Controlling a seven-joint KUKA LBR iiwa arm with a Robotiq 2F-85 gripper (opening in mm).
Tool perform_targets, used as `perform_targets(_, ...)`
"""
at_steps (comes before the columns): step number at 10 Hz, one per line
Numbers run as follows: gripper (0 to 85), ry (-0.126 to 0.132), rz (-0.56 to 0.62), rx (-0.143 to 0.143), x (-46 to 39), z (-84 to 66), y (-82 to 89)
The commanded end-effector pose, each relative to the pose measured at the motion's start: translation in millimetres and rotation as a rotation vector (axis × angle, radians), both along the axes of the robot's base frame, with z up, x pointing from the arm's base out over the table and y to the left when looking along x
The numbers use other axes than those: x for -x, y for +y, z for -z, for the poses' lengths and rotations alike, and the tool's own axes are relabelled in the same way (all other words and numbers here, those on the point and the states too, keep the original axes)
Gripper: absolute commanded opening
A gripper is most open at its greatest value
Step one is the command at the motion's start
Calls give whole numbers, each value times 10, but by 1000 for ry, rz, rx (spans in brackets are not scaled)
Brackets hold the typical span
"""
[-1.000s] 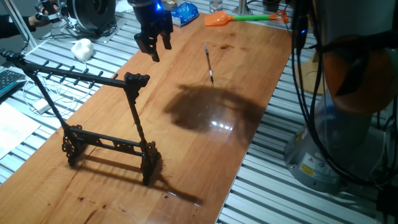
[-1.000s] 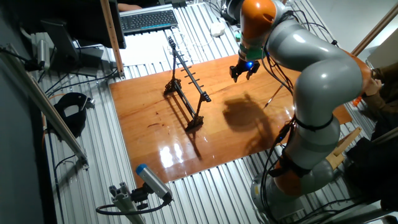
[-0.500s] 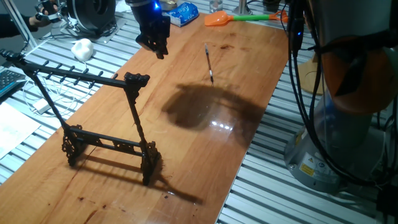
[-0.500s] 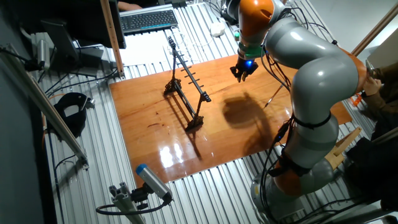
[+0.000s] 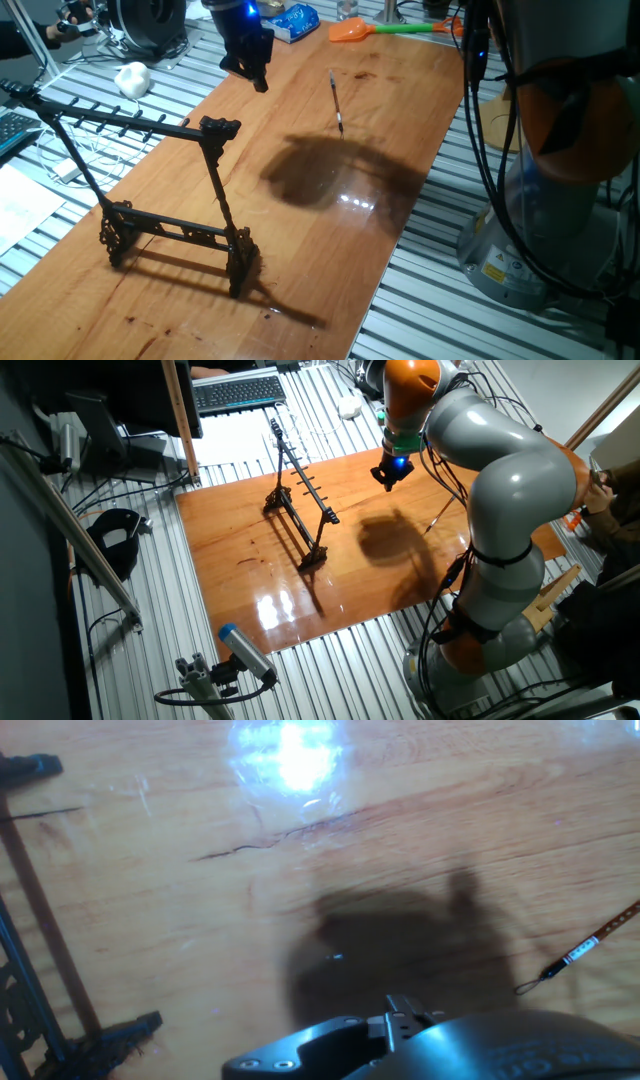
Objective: Place the brush on the pen rack
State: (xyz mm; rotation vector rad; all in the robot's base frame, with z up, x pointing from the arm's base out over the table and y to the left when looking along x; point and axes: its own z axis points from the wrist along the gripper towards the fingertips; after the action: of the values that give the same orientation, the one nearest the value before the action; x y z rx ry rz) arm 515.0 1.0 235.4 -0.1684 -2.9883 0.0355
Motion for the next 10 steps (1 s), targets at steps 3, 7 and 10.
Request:
perform_targets(3,0,-33,74,16,1,-5,-3)
perform_targets(7,0,5,180,119,1,-5,-3)
perform_targets(10,170,-9,261,171,5,9,-133)
